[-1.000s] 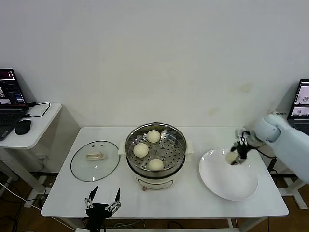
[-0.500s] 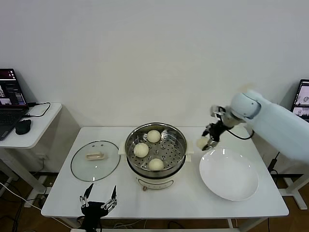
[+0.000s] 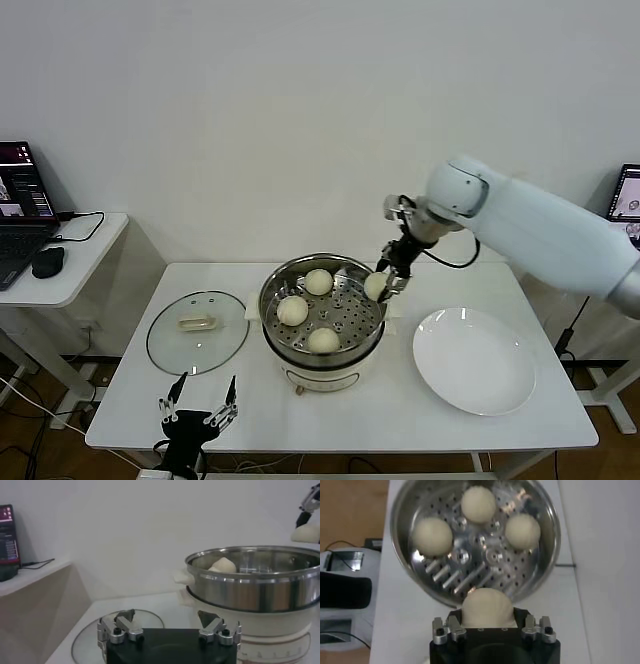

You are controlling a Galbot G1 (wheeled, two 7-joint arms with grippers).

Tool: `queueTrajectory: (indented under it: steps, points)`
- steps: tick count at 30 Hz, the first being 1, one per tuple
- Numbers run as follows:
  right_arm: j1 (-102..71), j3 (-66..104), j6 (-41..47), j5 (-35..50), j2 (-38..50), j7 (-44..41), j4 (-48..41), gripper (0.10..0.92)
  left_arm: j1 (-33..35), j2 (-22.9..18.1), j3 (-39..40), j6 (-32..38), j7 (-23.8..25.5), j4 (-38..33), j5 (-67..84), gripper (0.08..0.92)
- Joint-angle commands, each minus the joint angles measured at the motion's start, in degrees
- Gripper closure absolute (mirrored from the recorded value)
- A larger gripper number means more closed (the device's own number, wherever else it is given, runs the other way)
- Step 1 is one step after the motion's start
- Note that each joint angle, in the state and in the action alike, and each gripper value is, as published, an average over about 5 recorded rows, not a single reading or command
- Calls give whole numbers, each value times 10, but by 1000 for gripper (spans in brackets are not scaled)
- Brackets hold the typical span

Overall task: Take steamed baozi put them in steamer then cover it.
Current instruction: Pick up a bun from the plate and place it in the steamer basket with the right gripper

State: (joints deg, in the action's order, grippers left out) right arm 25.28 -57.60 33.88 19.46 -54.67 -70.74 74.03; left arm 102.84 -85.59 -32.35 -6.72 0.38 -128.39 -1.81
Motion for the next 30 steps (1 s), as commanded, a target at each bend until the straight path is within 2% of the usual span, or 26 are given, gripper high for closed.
queueTrajectory:
  steps: [1, 13, 27, 30]
  points:
    - [24, -54, 14, 24, -92, 0, -39, 389, -2, 0, -4, 1, 0, -3, 3, 177]
    - [-44, -48, -2, -67, -150, 22, -146, 389, -6, 2, -8, 1, 1, 2, 12, 177]
    - [-58, -22, -7, -80, -132, 45, -140, 387, -14, 1, 4, 2, 2, 17, 9, 177]
    - [-57, -7, -1, -66, -113, 48, -116, 353, -13, 0, 8, 2, 2, 17, 6, 177]
